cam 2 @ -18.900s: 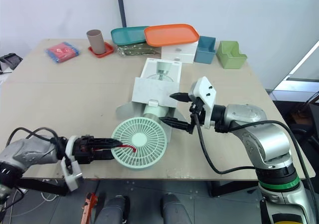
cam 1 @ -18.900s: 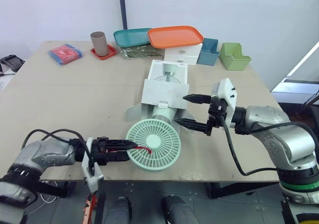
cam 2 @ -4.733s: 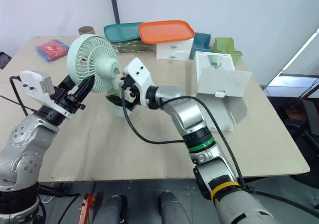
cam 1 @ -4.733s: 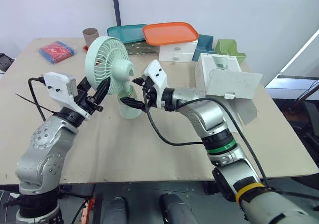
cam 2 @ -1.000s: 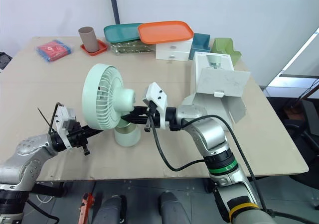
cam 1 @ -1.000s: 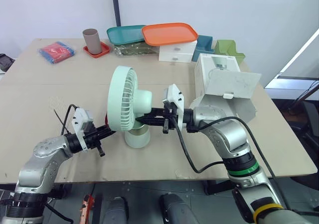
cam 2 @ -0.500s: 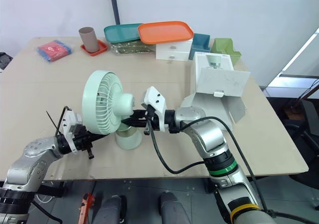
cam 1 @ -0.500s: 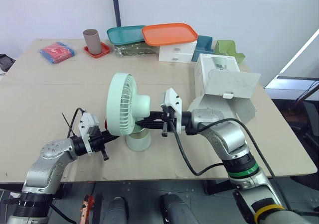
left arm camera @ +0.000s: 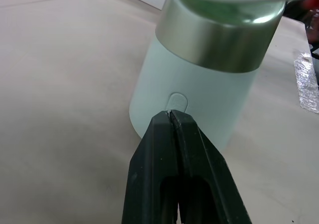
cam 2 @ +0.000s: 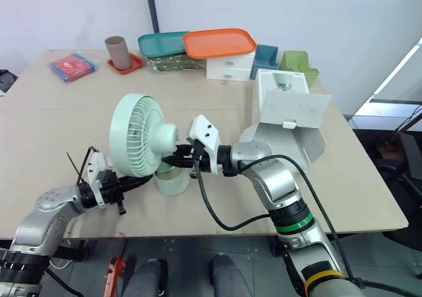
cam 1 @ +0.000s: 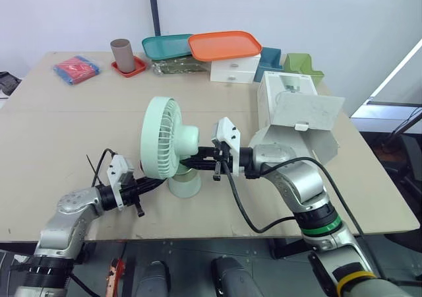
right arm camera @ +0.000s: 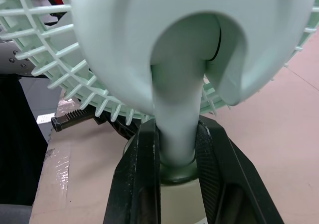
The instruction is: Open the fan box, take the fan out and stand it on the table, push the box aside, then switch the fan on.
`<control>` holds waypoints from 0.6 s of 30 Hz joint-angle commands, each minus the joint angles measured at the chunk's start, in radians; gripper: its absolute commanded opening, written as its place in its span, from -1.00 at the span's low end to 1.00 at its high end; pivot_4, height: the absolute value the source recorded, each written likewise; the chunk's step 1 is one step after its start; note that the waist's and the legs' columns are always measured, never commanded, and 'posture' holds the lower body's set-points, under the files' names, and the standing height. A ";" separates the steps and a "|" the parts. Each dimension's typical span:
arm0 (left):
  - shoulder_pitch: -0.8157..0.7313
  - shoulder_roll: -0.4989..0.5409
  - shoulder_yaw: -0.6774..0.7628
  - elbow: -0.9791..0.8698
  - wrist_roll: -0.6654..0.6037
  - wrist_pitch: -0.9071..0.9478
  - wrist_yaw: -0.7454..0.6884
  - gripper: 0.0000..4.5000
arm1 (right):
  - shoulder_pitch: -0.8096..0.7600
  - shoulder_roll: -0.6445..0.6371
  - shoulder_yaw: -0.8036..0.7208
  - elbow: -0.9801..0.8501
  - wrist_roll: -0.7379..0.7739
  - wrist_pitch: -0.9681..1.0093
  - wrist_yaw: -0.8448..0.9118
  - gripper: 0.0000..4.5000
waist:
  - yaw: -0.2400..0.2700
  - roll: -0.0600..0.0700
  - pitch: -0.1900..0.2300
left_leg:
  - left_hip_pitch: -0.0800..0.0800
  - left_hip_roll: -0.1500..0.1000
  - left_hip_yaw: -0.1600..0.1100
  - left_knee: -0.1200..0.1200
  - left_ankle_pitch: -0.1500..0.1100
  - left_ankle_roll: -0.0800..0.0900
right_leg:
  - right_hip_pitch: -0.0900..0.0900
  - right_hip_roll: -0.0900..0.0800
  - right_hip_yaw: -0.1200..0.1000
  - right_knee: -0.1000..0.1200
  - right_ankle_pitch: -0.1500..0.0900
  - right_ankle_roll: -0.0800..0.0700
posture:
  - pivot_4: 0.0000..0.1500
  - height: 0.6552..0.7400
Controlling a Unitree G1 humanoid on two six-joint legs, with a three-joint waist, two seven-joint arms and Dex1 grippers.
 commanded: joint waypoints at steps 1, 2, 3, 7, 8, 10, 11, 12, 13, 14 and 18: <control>-0.017 -0.008 -0.005 -0.024 -0.001 -0.013 -0.002 -0.95 | -0.004 -0.004 0.001 -0.045 0.002 -0.026 0.006 -0.82 | 0.000 0.000 0.000 | 0.000 0.000 0.000 0.000 0.000 0.000 | 0.000 0.000 0.000 0.000 0.000 0.000 | 1.00 1.00; -0.016 -0.009 -0.005 -0.027 -0.002 -0.011 -0.001 -0.95 | -0.004 -0.005 0.001 -0.046 0.002 -0.025 0.005 -0.82 | 0.000 0.000 0.000 | 0.000 0.000 0.000 0.000 0.000 0.000 | 0.000 0.000 0.000 0.000 0.000 0.000 | 1.00 1.00; -0.016 -0.008 -0.004 -0.031 -0.005 -0.007 -0.001 -0.95 | -0.002 -0.005 0.002 -0.047 0.001 -0.025 0.005 -0.82 | 0.000 0.000 0.000 | 0.000 0.000 0.000 0.000 0.000 0.000 | 0.000 0.000 0.000 0.000 0.000 0.000 | 1.00 1.00; -0.014 -0.001 0.000 -0.055 -0.019 0.012 -0.006 -0.95 | 0.002 -0.002 0.009 -0.044 -0.005 -0.030 0.002 -0.82 | 0.000 0.000 0.000 | 0.000 0.000 0.000 0.000 0.001 0.000 | 0.000 0.000 0.000 0.002 0.000 0.000 | 1.00 1.00; -0.013 0.001 0.000 -0.063 -0.023 0.019 -0.006 -0.95 | 0.003 -0.001 0.010 -0.044 -0.006 -0.030 0.001 -0.82 | 0.000 0.000 0.000 | 0.000 0.000 0.000 0.000 0.001 0.000 | 0.000 0.000 0.000 0.002 0.000 0.000 | 1.00 1.00; -0.017 0.000 -0.002 -0.073 -0.031 0.032 -0.008 -0.95 | 0.005 0.001 0.012 -0.043 -0.006 -0.031 0.001 -0.82 | 0.000 0.000 0.000 | 0.000 0.000 0.000 0.000 0.001 0.000 | 0.000 0.000 0.000 0.002 0.000 0.000 | 1.00 1.00; -0.019 -0.002 -0.005 -0.074 -0.029 0.032 -0.006 -0.95 | 0.006 0.001 0.013 -0.044 -0.008 -0.032 0.000 -0.82 | 0.000 0.000 0.000 | 0.000 0.000 0.000 0.000 0.001 0.000 | 0.000 0.000 0.000 0.002 0.000 0.000 | 1.00 1.00; -0.023 -0.005 -0.009 -0.069 -0.022 0.024 -0.005 -0.95 | 0.007 0.002 0.014 -0.043 -0.009 -0.032 0.000 -0.82 | 0.000 0.000 0.000 | 0.000 0.000 0.000 0.000 0.001 0.000 | 0.000 0.000 0.000 0.002 0.000 0.001 | 1.00 1.00; -0.024 -0.007 -0.011 -0.067 -0.021 0.026 -0.004 -0.95 | 0.008 0.002 0.014 -0.045 -0.009 -0.030 -0.001 -0.82 | 0.000 0.000 0.000 | 0.000 0.000 -0.001 0.000 0.001 0.000 | 0.000 0.000 0.000 0.002 0.000 0.001 | 1.00 1.00; -0.025 -0.009 -0.013 -0.065 -0.019 0.025 -0.005 -0.95 | 0.009 0.003 0.015 -0.048 -0.009 -0.029 -0.002 -0.82 | 0.000 0.000 0.000 | 0.000 0.000 -0.001 0.000 0.001 0.000 | 0.000 0.000 0.000 0.002 0.000 0.001 | 1.00 1.00; -0.028 -0.010 -0.016 -0.068 -0.019 0.037 -0.005 -0.95 | 0.014 0.003 0.016 -0.053 -0.009 -0.026 -0.004 -0.82 | 0.000 0.000 0.000 | 0.001 -0.001 -0.001 0.000 0.003 0.000 | 0.000 0.000 0.000 0.003 0.000 0.001 | 1.00 1.00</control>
